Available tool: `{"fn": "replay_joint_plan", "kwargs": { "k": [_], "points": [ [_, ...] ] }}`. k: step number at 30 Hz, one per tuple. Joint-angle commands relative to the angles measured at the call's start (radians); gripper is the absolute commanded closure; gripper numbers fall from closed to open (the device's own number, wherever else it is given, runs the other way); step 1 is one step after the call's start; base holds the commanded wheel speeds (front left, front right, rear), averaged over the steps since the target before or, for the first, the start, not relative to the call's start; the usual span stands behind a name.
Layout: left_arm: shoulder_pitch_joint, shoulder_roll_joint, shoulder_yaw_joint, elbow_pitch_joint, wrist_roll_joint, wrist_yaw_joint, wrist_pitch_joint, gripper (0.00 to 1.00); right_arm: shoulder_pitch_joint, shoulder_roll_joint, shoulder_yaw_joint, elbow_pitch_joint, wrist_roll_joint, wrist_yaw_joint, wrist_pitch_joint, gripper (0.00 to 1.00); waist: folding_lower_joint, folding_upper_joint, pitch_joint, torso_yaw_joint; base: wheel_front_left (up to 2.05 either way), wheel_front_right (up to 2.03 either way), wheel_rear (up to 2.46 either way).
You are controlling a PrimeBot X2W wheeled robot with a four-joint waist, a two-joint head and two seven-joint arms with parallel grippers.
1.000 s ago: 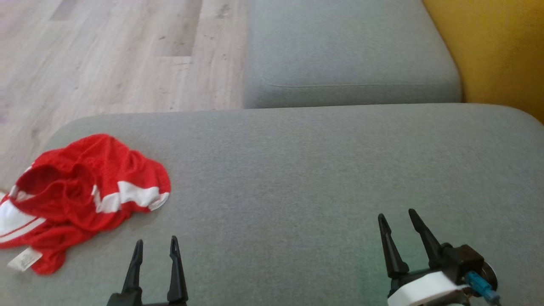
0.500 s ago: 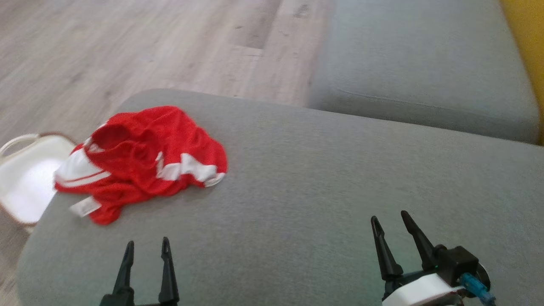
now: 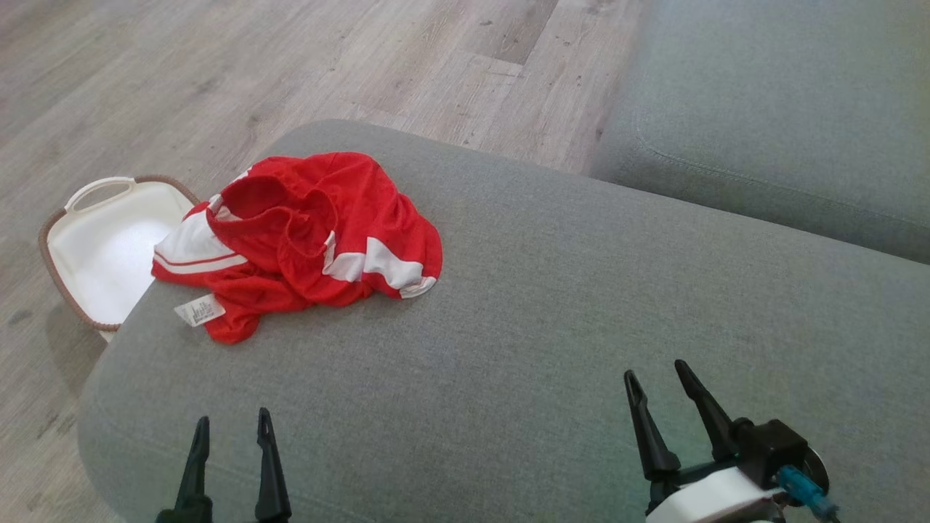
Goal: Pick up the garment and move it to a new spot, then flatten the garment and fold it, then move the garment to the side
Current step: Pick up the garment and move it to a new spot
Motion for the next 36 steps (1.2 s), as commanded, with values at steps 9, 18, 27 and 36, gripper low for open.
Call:
{"fn": "replay_joint_plan", "kwargs": {
  "k": [9, 18, 27, 36],
  "points": [
    [-0.079, 0.001, 0.048, -0.086, 0.062, 0.004, -0.011, 0.00, -0.042, -0.010, 0.000, -0.032, -0.037, 0.008, -0.012, 0.00, -0.0001, 0.0000, 0.019, 0.020, 0.00, 0.00, 0.00],
    [-0.220, 0.054, 0.099, -0.172, 0.075, -0.025, -0.011, 0.00, -0.040, -0.010, -0.034, -0.060, -0.114, 0.008, -0.012, 0.00, -0.0001, 0.0000, 0.126, 0.020, 0.00, 0.00, 0.00],
    [-0.599, 0.163, 0.078, -0.013, 0.051, -0.139, 0.136, 0.00, -0.113, -0.045, -0.048, -0.082, -0.212, 0.008, -0.012, 0.00, -0.0001, 0.0000, 0.298, 0.047, 0.00, 0.00, 0.00],
    [-1.025, 0.196, -0.016, 0.382, -0.002, -0.217, 0.367, 0.00, -0.164, -0.169, -0.034, -0.133, -0.232, 0.008, -0.012, 0.00, -0.0001, 0.0000, 0.439, 0.057, 0.00, 0.00, 0.00]
  ]
}}
